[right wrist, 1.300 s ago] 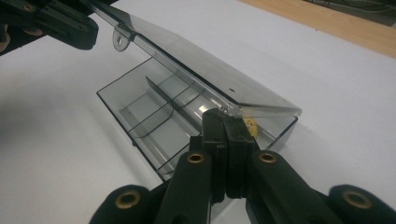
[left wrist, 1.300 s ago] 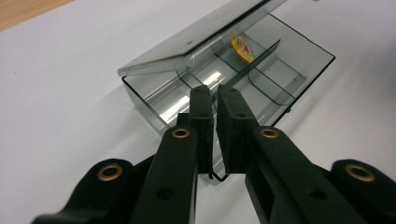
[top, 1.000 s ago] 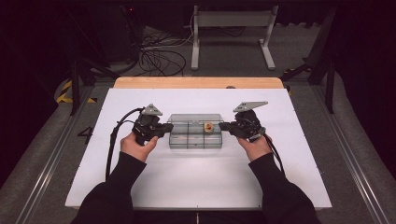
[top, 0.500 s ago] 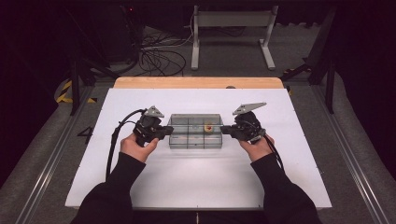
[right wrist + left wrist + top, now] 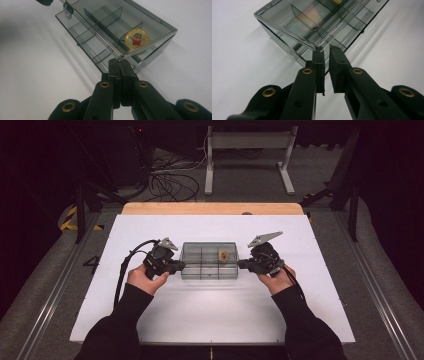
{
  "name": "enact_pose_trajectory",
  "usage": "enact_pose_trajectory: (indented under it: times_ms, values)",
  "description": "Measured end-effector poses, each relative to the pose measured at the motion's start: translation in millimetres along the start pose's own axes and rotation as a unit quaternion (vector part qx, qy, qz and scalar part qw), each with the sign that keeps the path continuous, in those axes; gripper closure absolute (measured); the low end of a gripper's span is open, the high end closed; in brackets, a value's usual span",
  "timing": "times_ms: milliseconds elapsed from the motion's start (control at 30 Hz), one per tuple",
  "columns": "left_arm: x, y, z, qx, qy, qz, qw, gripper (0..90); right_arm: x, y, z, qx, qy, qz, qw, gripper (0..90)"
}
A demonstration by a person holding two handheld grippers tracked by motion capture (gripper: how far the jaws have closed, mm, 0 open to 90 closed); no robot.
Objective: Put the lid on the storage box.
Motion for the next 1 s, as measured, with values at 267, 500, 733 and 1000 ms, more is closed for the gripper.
enact_pose_trajectory:
  times_ms: [267, 500, 733, 1000]
  values:
    - [-1.0, 7.6, 1.9, 0.001, 0.009, 0.02, 0.9997, 80.3, 0.1, 5.4, 1.6, -0.003, -0.007, 0.023, 0.9997, 88.9]
    - [-5.3, 12.6, -0.9, -0.001, 0.019, 0.043, 0.9989, 80.5, 0.5, 10.7, 3.6, -0.01, -0.013, 0.05, 0.9986, 88.9]
    - [-10.9, 11.1, -6.7, 0.004, 0.025, 0.043, 0.9987, 81.0, -3.9, 9.3, 7.5, -0.014, -0.024, 0.048, 0.9984, 87.0]
    - [-10.4, 9.2, -10.7, 0.01, 0.027, 0.039, 0.9988, 79.4, -3.5, 8.8, 8.5, -0.016, -0.026, 0.044, 0.9986, 82.6]
Point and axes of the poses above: each handheld gripper's, and its own axes: x roughly forward along the jaws, y roughly out of its underside, z roughly to its left, the point moved 4 cm from there along x, roughly forward along the jaws, and after that the axes turned 10 degrees about -z, right-handed, at the moved point
